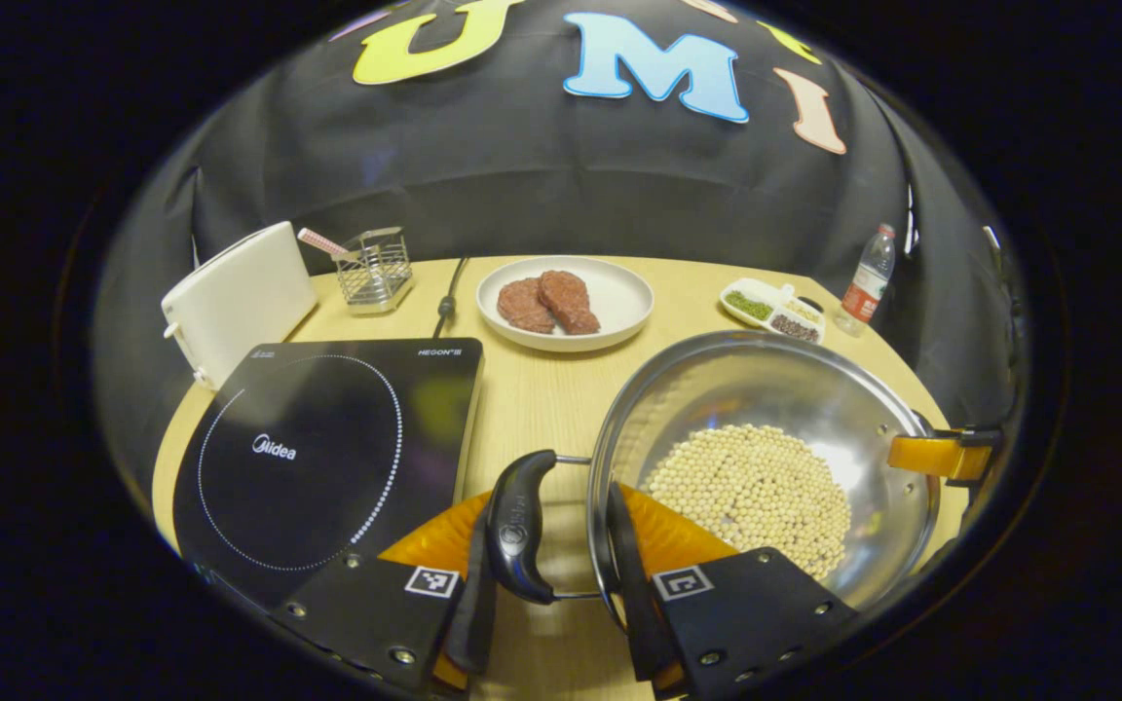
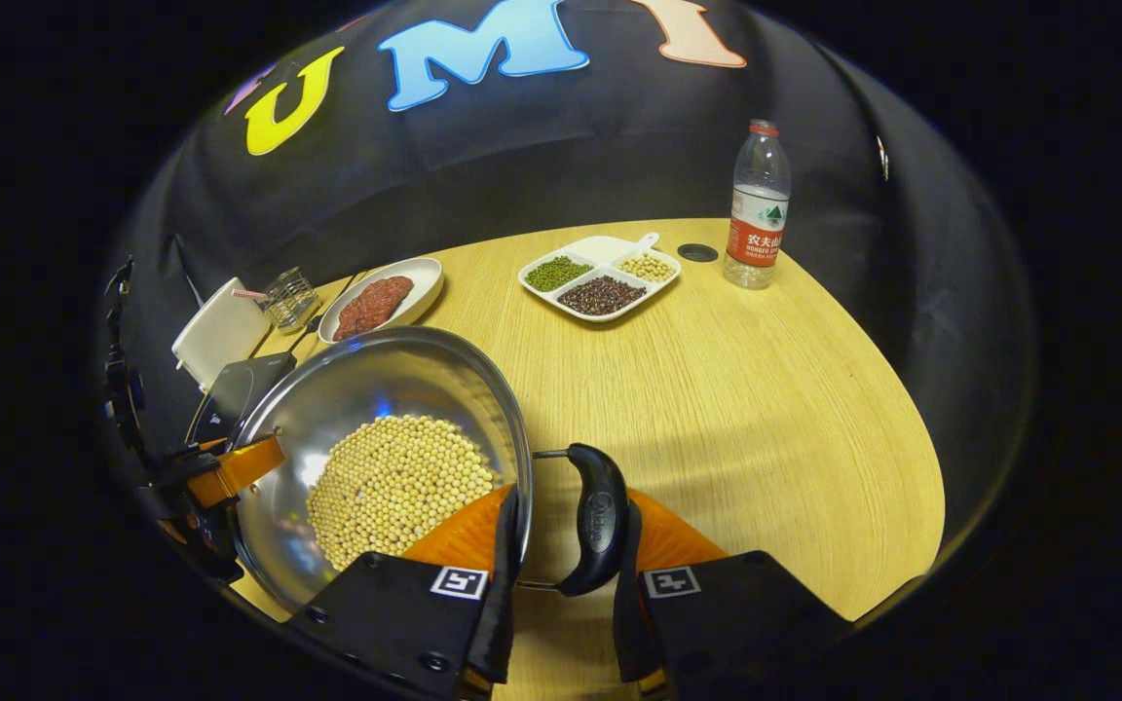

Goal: First push the handle of the pot to place it horizontally, then grasp the pot with both hands and set it on the induction cooktop.

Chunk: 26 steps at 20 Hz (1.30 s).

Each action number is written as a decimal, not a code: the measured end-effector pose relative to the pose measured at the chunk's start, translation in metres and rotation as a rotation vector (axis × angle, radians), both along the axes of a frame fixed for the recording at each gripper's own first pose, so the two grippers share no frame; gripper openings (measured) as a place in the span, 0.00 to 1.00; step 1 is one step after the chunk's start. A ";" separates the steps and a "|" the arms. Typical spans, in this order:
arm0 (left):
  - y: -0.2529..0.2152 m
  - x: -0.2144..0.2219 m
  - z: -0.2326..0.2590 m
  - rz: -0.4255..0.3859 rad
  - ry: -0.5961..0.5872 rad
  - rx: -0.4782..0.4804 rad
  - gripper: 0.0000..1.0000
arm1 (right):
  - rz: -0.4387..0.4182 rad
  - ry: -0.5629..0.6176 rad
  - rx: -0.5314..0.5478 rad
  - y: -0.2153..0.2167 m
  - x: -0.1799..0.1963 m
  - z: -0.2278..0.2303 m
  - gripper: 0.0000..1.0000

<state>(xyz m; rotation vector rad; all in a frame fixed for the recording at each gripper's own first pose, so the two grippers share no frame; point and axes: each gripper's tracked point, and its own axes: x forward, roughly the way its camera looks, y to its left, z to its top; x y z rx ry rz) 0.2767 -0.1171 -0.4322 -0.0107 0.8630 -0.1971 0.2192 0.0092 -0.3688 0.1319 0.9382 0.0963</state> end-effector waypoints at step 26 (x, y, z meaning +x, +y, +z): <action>0.107 0.028 0.083 -0.043 -0.099 -0.045 0.54 | -0.068 -0.070 0.003 0.093 -0.012 0.079 0.43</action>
